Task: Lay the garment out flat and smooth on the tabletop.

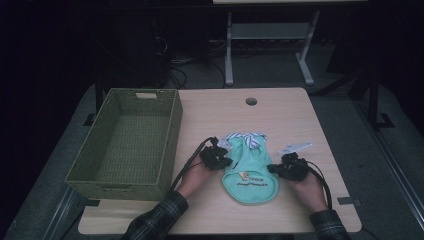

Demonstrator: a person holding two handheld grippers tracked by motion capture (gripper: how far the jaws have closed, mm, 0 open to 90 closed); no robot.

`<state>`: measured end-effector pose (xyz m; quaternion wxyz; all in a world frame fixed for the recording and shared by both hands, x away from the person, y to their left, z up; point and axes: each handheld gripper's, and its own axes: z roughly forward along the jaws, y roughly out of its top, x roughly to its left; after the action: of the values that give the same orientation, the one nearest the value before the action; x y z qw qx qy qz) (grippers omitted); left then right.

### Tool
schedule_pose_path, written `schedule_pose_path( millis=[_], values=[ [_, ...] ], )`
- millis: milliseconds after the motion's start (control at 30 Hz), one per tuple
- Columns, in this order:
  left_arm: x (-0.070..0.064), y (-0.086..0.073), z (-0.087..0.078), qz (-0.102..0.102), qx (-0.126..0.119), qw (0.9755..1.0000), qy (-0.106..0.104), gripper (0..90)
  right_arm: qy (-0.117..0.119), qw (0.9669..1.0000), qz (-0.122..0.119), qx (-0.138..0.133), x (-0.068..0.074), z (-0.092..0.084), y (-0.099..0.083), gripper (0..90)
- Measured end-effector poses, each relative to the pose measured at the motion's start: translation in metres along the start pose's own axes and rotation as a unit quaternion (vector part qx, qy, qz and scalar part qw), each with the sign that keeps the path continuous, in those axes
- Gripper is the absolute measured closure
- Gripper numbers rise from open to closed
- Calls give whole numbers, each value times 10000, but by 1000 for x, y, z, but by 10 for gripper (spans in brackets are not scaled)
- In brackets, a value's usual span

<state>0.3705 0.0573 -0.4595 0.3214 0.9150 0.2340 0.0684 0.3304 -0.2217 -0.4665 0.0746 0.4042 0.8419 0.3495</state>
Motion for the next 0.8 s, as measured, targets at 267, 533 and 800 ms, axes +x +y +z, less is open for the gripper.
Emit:
schedule_pose_path(
  millis=[267,533,800],
  values=[
    [-12,-10,-9,-69,73,9999,-70,896,-32,10000,-9,-9,-2,0,0,897],
    [-31,-14,-13,-16,139,9995,-298,896,-68,10000,-32,-53,-6,2,2,897],
    [-54,-14,-12,80,154,9977,-657,896,-81,9999,-17,-71,-8,3,3,898]
  ],
)
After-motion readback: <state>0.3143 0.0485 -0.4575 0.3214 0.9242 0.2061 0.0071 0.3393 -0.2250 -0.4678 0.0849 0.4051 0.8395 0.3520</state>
